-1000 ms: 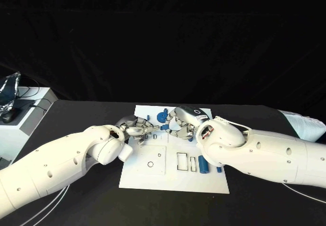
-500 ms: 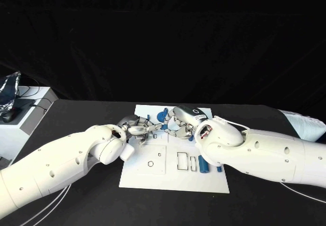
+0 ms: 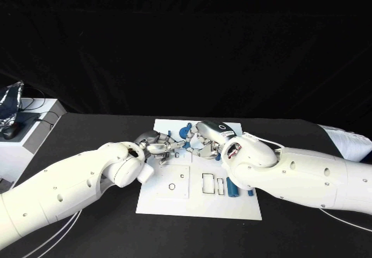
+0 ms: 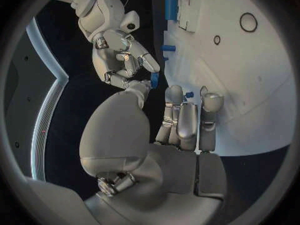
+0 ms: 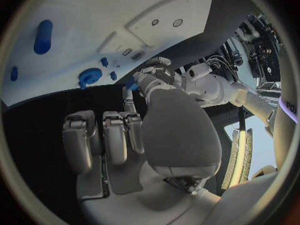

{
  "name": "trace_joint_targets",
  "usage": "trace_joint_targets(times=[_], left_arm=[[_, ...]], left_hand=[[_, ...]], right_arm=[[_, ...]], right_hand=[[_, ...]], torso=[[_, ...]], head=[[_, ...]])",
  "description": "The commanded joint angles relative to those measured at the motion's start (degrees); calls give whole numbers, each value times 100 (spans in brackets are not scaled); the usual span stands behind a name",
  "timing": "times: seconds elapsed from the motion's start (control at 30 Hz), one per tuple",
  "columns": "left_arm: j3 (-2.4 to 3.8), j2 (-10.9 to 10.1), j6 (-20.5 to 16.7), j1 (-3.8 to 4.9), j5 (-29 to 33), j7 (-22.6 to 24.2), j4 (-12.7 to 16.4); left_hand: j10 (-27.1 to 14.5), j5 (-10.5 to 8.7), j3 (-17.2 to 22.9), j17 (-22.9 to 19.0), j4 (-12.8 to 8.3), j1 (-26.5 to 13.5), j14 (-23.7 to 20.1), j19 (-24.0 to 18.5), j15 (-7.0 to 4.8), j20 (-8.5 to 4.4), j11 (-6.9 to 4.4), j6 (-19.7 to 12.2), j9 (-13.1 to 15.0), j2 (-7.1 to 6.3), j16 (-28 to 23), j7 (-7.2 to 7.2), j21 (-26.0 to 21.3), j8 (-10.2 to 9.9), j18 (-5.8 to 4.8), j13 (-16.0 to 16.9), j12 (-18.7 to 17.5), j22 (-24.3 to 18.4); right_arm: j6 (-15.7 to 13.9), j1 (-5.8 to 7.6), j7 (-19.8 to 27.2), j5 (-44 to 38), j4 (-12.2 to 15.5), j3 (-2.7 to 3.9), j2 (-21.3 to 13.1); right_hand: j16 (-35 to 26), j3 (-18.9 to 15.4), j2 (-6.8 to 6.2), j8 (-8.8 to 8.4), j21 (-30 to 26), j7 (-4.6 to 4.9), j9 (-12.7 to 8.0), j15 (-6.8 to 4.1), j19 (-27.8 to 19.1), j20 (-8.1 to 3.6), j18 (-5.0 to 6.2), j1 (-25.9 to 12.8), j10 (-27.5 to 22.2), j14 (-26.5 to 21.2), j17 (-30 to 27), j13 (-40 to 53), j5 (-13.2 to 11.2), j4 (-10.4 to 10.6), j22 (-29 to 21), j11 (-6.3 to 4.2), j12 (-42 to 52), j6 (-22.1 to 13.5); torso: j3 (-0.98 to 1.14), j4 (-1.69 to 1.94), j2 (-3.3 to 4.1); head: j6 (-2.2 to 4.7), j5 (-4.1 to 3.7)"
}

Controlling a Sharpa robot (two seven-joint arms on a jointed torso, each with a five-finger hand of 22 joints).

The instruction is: Assemble the parts on the task board

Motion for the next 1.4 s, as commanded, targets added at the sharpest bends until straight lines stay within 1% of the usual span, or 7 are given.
trace_joint_targets(times=[0.03,0.13,0.27,0.4,0.57,1.4], left_arm=[[2,21,56,2,34,-2,3],[2,26,58,2,32,-7,-4],[2,25,61,2,29,-14,-9],[2,19,63,2,27,-25,-16],[3,12,65,2,23,-36,-20],[3,1,68,2,2,-50,-45]], left_hand=[[-40,13,-22,26,-22,76,47,27,-1,-12,0,-28,9,2,29,5,32,43,-105,-8,23,19],[-42,18,-11,38,-26,135,54,34,-4,-14,-4,-28,12,19,37,2,38,50,-107,-14,28,29],[-46,21,7,52,-33,204,62,40,-8,-17,-9,-30,13,38,47,-2,45,54,-108,-22,31,38],[-60,20,92,75,-57,421,72,51,-18,-26,-20,-31,9,87,64,-13,58,58,-111,-51,33,56],[-64,16,152,89,-73,543,78,58,-23,-31,-24,-26,3,99,75,-17,67,57,-113,-69,34,70],[-73,8,175,105,-83,600,85,59,-23,-33,-25,-28,-2,86,84,-17,70,52,-114,-81,28,73]], right_arm=[[-49,-2,105,-114,28,1,-1],[-42,-3,108,-125,35,1,-4],[-35,-3,108,-132,40,1,-8],[-63,-3,117,-166,46,1,-13],[-129,-4,131,-216,61,1,-17],[-287,-11,217,-167,113,2,-8]], right_hand=[[15,36,-20,18,-10,-2,8,-43,600,-58,-41,-12,481,572,1364,1379,26,13,1509,-47,23,32],[15,36,-20,18,-10,-2,8,-43,600,-58,-41,-12,481,572,1364,1379,26,13,1509,-47,23,32],[15,36,-20,18,-10,-2,8,-43,600,-58,-41,-12,481,572,1364,1379,26,13,1509,-47,23,32],[15,36,-20,18,-10,-2,8,-43,600,-58,-41,-12,481,572,1364,1379,26,13,1509,-47,23,32],[16,50,-23,27,-10,-5,11,-44,600,-59,-41,-12,488,573,1367,1386,26,4,1509,-49,30,38],[16,68,-21,35,-10,-7,13,-45,600,-61,-41,-10,490,573,1368,1388,34,-7,1509,-52,32,43]], torso=[[3,-3,0],[-1,-2,-4],[3,-4,-5],[-1,-1,-10],[-5,3,-7],[-2,-3,-7]], head=[[-5,1],[-12,0],[-16,2],[-20,-1],[-19,-4],[-26,12]])
